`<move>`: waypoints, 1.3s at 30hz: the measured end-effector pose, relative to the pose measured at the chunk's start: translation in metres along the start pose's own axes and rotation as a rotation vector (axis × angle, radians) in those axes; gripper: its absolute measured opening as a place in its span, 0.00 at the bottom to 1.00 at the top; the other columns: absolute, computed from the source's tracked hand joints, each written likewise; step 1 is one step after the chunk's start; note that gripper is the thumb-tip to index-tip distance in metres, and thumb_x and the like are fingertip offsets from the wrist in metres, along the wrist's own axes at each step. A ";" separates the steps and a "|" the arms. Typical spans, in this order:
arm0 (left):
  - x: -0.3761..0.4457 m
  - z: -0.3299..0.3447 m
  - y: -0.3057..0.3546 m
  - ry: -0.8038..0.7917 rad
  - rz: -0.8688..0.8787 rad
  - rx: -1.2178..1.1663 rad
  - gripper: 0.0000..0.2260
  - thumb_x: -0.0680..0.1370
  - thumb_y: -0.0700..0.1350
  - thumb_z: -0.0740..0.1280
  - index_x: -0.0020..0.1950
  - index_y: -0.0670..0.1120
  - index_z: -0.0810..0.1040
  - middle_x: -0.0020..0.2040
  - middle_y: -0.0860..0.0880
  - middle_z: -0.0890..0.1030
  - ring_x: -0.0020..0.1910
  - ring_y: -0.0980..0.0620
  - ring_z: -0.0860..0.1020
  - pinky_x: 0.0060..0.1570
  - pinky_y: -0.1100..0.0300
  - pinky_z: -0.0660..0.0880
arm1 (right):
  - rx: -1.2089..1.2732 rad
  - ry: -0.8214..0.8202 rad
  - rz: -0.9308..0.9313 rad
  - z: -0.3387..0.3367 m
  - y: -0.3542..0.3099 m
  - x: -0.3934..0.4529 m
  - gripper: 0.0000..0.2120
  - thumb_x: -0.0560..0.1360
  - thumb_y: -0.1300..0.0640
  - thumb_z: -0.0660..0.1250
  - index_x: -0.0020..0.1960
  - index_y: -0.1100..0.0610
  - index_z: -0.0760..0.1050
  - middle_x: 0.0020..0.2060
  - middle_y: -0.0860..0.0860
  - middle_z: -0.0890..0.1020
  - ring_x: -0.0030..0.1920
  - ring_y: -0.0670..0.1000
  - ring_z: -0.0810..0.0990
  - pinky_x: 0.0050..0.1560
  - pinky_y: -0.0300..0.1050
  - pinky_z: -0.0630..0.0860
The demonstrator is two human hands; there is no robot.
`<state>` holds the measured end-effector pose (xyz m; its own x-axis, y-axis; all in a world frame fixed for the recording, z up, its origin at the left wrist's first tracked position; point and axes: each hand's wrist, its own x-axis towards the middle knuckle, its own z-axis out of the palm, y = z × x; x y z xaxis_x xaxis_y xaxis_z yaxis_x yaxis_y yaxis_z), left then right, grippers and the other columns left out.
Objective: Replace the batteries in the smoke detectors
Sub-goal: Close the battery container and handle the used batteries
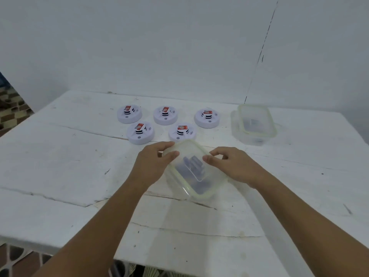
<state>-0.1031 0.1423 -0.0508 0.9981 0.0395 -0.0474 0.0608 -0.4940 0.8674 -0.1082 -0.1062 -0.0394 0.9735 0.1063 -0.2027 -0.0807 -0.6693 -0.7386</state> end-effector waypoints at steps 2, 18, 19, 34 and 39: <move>0.003 0.011 0.002 0.085 0.069 0.080 0.20 0.78 0.54 0.74 0.70 0.53 0.79 0.62 0.54 0.79 0.62 0.51 0.77 0.66 0.53 0.73 | 0.118 -0.045 0.025 0.004 0.010 -0.005 0.15 0.78 0.34 0.67 0.51 0.44 0.81 0.41 0.47 0.84 0.42 0.49 0.84 0.43 0.44 0.77; -0.060 0.024 0.005 0.189 -0.078 -0.056 0.21 0.74 0.54 0.77 0.64 0.48 0.84 0.47 0.59 0.85 0.44 0.70 0.80 0.40 0.81 0.70 | 0.347 -0.088 -0.004 0.036 0.024 -0.017 0.16 0.84 0.35 0.54 0.68 0.31 0.74 0.58 0.37 0.84 0.58 0.46 0.84 0.64 0.58 0.79; -0.059 0.025 0.006 0.199 -0.082 -0.079 0.21 0.74 0.54 0.77 0.65 0.48 0.84 0.48 0.59 0.85 0.45 0.70 0.80 0.41 0.80 0.70 | 0.348 -0.082 -0.009 0.036 0.024 -0.017 0.16 0.84 0.35 0.54 0.68 0.31 0.74 0.58 0.37 0.84 0.58 0.46 0.84 0.64 0.58 0.79; -0.071 0.058 0.011 0.192 -0.179 -0.601 0.14 0.84 0.40 0.66 0.58 0.59 0.83 0.51 0.66 0.86 0.53 0.64 0.83 0.55 0.62 0.78 | 0.413 0.011 0.025 0.051 0.030 -0.015 0.23 0.76 0.29 0.53 0.68 0.29 0.72 0.61 0.36 0.83 0.63 0.46 0.81 0.69 0.58 0.74; -0.069 0.049 0.010 0.116 -0.149 -0.520 0.16 0.85 0.39 0.65 0.55 0.61 0.84 0.55 0.60 0.87 0.57 0.58 0.84 0.62 0.54 0.78 | 0.449 0.016 0.045 0.049 0.027 -0.016 0.20 0.77 0.32 0.55 0.65 0.31 0.76 0.58 0.37 0.85 0.60 0.46 0.83 0.67 0.58 0.76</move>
<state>-0.1709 0.0923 -0.0634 0.9695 0.1863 -0.1592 0.1587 0.0177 0.9872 -0.1365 -0.0906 -0.0877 0.9699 0.0703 -0.2333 -0.2042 -0.2876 -0.9357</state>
